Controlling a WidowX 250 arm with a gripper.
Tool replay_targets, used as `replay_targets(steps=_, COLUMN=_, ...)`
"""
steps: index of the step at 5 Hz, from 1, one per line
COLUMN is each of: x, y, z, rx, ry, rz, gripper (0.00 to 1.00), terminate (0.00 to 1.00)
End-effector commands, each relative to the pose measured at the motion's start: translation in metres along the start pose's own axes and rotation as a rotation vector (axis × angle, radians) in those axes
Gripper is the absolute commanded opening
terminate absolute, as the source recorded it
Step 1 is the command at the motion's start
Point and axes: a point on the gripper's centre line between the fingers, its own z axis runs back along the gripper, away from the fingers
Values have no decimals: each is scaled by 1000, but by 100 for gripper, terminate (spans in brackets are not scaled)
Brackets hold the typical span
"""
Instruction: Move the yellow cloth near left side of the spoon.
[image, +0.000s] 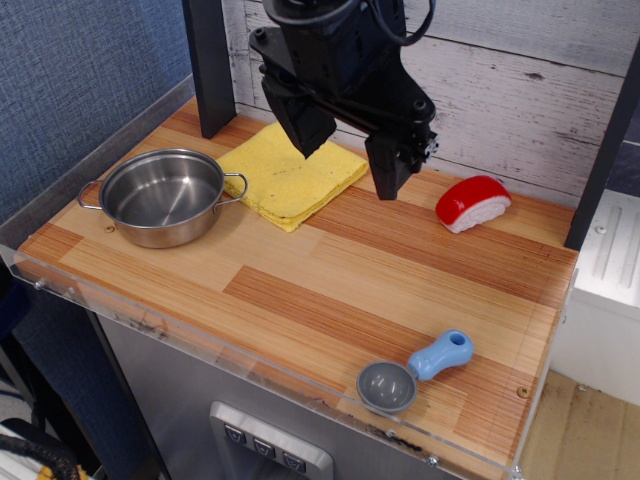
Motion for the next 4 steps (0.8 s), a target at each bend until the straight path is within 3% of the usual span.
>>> replay_targets(steps=1, x=0, y=0, z=0, rx=0, ry=0, rz=0, gripper=100, terminate=0)
replay_targets(steps=4, x=30, y=73, z=-29, rx=31, ry=9, rz=166, gripper=100, terminate=0)
